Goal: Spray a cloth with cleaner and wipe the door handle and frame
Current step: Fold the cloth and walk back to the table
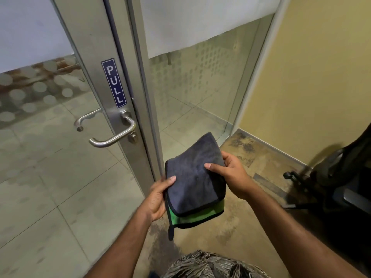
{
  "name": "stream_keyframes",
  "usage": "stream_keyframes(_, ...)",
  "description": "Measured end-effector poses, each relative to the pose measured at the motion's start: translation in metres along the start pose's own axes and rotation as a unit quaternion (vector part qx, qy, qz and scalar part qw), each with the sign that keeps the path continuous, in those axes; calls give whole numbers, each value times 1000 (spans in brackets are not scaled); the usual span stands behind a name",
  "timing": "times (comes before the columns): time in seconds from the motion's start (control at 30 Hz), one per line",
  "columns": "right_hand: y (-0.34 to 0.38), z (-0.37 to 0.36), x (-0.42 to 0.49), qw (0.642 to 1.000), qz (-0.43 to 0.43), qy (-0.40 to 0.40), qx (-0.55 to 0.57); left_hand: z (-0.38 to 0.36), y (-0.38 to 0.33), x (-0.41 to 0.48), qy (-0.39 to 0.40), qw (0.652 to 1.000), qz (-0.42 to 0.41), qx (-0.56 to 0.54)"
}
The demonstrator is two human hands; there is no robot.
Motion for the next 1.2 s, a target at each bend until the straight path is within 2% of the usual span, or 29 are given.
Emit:
stream_keyframes(0.07, -9, 12, -4, 998, -18, -51, 13, -1, -9, 0, -83, 991, -47, 97)
stream_keyframes(0.13, -21, 19, -8, 996, -38, -81, 17, -7, -16, 1, -152, 967, -97, 179)
stream_keyframes(0.23, -36, 23, -10, 992, -59, -110, 25, -12, -20, 5, -179, 929, -155, 283)
stream_keyframes(0.33, -42, 31, -14, 989, -51, -110, 80, -16, -25, 5, -174, 915, -176, 319)
stream_keyframes(0.4, -41, 36, -18, 992, -22, -73, 97, -17, -30, 4, -160, 914, -179, 326)
stream_keyframes(0.5, -35, 38, -22, 999, 0, -22, 31, -23, -38, 2, -120, 919, -179, 331)
stream_keyframes(0.57, -34, 40, -23, 1000, 1, -17, -10, -27, -43, 1, -83, 920, -169, 345)
stream_keyframes(0.63, -32, 43, -23, 999, -1, -30, -31, -29, -47, -2, -39, 906, -143, 397)
stream_keyframes(0.67, -31, 44, -22, 999, 3, -40, -38, -31, -48, -3, -21, 886, -122, 447)
stream_keyframes(0.7, -31, 46, -22, 998, 8, -48, -47, -32, -49, -3, -13, 850, -104, 516)
stream_keyframes(0.8, -29, 49, -22, 990, 17, -74, -118, -39, -48, -1, -39, 710, -127, 692)
stream_keyframes(0.87, -26, 52, -24, 974, 22, -90, -206, -43, -49, 0, -62, 664, -160, 728)
stream_keyframes(0.97, -24, 57, -27, 937, 30, -112, -329, -44, -49, 4, -69, 610, -161, 773)
stream_keyframes(1.07, -25, 63, -29, 920, 12, -138, -368, -41, -46, 6, -77, 613, -162, 770)
stream_keyframes(1.2, -24, 70, -33, 955, 48, -102, -273, -43, -47, 11, -41, 651, -110, 750)
Point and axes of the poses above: each hand's wrist, its own x-axis towards the middle knuckle, its own z-axis out of the back of the hand, y = z × x, the point moved 2 cm from there along x, towards the middle knuckle, and after that the axes turned 12 degrees about y, right-handed, at the moved point
